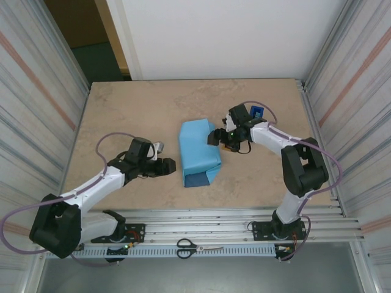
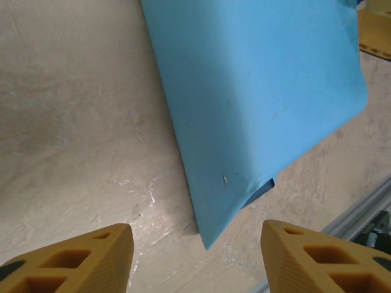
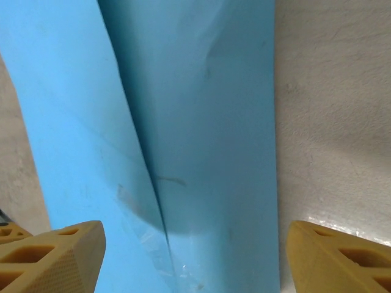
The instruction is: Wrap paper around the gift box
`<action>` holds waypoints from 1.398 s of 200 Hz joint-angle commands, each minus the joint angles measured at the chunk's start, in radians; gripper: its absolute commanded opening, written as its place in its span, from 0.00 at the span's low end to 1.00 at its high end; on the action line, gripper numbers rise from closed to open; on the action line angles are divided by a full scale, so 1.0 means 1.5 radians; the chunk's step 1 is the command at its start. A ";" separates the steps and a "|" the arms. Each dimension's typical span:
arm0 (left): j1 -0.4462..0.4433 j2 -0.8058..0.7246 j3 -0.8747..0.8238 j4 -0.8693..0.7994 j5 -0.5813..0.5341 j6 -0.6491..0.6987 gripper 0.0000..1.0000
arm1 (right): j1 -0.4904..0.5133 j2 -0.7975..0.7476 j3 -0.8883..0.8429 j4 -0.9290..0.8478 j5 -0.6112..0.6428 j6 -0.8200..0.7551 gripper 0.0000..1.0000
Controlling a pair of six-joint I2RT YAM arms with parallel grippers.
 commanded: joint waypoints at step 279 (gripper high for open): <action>0.073 0.450 0.323 0.108 0.209 -0.029 0.81 | -0.036 -0.010 -0.042 0.018 -0.056 0.017 0.85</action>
